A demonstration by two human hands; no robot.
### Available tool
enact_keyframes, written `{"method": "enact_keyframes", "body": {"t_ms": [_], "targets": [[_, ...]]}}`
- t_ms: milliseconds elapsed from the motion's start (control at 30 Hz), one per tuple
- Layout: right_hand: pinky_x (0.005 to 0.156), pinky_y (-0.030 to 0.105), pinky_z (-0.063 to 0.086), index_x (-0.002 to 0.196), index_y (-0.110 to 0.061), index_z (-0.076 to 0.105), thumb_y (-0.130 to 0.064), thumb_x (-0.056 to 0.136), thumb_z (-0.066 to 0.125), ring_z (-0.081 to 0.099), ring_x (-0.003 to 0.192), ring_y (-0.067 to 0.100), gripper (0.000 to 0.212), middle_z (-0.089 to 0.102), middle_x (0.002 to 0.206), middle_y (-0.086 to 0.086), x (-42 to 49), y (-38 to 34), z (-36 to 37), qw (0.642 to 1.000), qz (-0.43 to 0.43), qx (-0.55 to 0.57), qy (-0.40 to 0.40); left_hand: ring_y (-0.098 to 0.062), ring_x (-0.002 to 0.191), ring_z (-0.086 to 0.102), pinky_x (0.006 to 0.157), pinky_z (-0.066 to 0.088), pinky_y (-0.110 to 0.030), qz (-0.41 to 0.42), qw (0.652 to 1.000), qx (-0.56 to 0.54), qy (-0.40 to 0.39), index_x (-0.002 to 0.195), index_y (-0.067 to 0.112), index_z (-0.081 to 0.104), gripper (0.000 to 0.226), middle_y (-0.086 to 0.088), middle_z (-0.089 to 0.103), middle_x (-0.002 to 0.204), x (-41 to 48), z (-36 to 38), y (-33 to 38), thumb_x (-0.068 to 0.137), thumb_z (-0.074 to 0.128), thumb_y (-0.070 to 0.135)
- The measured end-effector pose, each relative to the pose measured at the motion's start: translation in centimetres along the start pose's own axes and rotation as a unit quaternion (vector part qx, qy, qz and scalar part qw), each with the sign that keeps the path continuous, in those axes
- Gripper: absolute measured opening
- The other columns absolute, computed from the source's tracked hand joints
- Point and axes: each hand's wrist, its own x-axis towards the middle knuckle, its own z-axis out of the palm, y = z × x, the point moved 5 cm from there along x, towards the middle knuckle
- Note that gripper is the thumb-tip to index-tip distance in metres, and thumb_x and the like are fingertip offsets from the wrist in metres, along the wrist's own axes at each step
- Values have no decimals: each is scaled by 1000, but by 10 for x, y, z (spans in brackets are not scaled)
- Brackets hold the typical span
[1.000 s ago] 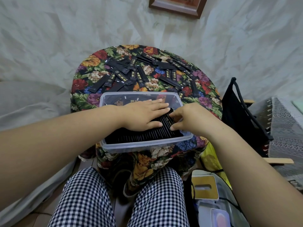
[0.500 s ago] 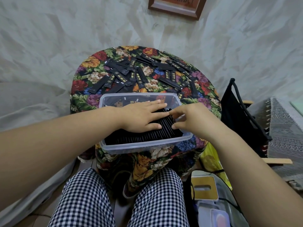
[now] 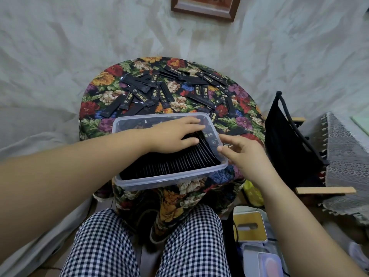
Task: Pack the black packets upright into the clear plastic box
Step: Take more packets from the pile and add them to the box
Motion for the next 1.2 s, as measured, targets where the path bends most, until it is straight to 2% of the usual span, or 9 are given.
{"method": "enact_keyframes", "body": {"t_ms": [133, 167, 300, 500, 667, 767, 900, 1000, 1200], "targets": [[74, 39, 51, 116, -32, 67, -22, 88, 66, 63, 81, 23, 29, 71, 94, 4, -1, 5, 3, 999, -1, 32, 5, -15, 140, 26, 111, 23, -27, -60, 997, -43, 23, 147, 21, 29, 49, 1, 28, 154, 10, -1, -3, 100, 40, 31], [78, 41, 53, 115, -32, 67, -21, 88, 66, 65, 85, 23, 29, 71, 93, 4, -2, 6, 3, 999, -3, 40, 1, -15, 140, 27, 111, 23, -27, -63, 996, -58, 21, 147, 23, 30, 47, 1, 29, 154, 12, -2, -2, 101, 40, 30], [72, 9, 48, 114, -32, 64, -13, 90, 63, 61, 80, -15, 31, 63, 86, -27, -3, 5, 4, 995, -13, 94, -16, -12, 137, 32, 105, 23, -20, -57, 989, -133, 8, 144, 26, 36, 43, 6, 32, 151, 18, -6, 6, 101, 39, 22], [61, 5, 44, 116, -27, 66, -11, 90, 62, 60, 71, -16, 30, 64, 85, -25, -2, 7, 5, 992, -11, 126, -21, -15, 131, 42, 107, 33, -28, -96, 986, -132, 46, 142, 22, 38, 41, 2, 43, 146, 16, -8, -5, 101, 39, 24], [67, 15, 51, 116, -30, 65, -15, 90, 63, 62, 73, -2, 30, 64, 78, -27, -2, 11, 6, 992, -4, 122, -11, -15, 141, 24, 109, 22, -26, -81, 996, -24, -36, 149, 24, 23, 51, 4, 23, 156, 15, 7, -5, 101, 36, 35], [74, 23, 54, 118, -23, 66, -15, 90, 63, 65, 79, 2, 30, 64, 80, -26, -1, 13, 7, 992, 5, 123, -9, -13, 144, 16, 110, 23, -30, -64, 996, 58, -30, 151, 25, 11, 56, 5, 11, 159, 12, 11, -3, 101, 29, 42], [59, 27, 55, 121, -21, 64, -13, 92, 61, 64, 75, 30, 30, 67, 94, -19, 0, 12, 10, 990, 14, 140, -12, -12, 146, 1, 112, 9, -27, -13, 989, 143, -25, 152, 23, 3, 60, 6, -5, 159, 1, 11, 5, 100, 23, 47], [53, 27, 54, 120, -25, 60, -13, 93, 59, 60, 66, 23, 30, 66, 93, -18, -1, 12, 14, 988, 30, 154, -13, -12, 145, -11, 114, -3, -26, -12, 984, 167, -63, 151, 21, -4, 62, 2, -16, 158, 0, 17, 5, 100, 19, 48], [64, 40, 58, 124, -22, 59, -16, 94, 57, 59, 63, 18, 30, 64, 85, -15, -5, 11, 13, 989, 36, 143, -14, -13, 144, -15, 118, -7, -32, 1, 983, 175, -51, 151, 22, -3, 60, 5, -13, 158, 1, 18, 8, 100, 16, 47]]}}
